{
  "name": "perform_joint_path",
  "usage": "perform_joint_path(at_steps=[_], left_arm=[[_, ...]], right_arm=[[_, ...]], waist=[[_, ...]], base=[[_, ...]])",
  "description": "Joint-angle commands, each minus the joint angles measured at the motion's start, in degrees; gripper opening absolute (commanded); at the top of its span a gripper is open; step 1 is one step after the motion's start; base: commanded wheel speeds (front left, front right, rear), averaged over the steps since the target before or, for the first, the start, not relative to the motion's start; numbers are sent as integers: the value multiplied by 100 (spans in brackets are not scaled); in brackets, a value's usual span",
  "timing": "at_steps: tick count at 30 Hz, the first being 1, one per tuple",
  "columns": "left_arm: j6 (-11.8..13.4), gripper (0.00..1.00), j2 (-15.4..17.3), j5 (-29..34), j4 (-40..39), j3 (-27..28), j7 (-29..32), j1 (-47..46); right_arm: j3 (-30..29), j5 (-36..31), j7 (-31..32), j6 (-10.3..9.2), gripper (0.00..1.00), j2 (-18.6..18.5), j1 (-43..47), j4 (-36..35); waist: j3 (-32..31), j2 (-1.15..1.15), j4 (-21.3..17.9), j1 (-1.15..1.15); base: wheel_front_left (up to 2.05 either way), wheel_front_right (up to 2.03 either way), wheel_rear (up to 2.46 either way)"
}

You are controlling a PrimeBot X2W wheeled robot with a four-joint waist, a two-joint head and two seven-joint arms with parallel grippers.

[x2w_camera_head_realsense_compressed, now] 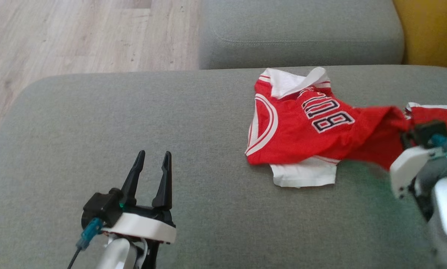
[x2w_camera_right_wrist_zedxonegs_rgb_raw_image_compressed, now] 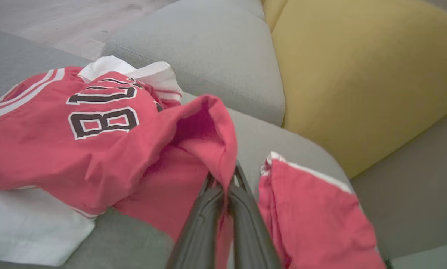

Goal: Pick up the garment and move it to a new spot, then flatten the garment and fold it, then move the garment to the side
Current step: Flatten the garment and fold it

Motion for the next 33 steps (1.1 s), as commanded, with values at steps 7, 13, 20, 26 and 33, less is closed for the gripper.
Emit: perform_joint_path(at_steps=[7, 13, 20, 26, 33], left_arm=[[9, 100, 4, 16, -252, 291, -46, -128], [9, 100, 3, 56, -289, 292, -46, -182], [9, 100, 3, 49, -332, 284, -46, -192], [9, 100, 3, 65, -339, 242, -46, -167], [9, 100, 15, 76, -317, 219, -46, -228]], right_arm=[[-473, -76, -23, 19, 100, 619, 261, -843], [-737, -77, -505, 19, 100, 996, 310, -1685], [-313, 540, -1315, 19, 100, 1284, 750, -2110], [-106, 920, -1858, 19, 100, 1404, 1352, -1831], [161, 951, -2039, 19, 100, 1423, 1320, -1601]], waist=[[-5, 0, -167, 0], [-26, 0, -285, 0], [-51, 0, -293, 0], [9, 0, -209, 0], [177, 0, -68, 0]], base=[[0, 0, 0], [0, 0, 0], [0, 0, 0], [0, 0, 0], [0, 0, 0]])
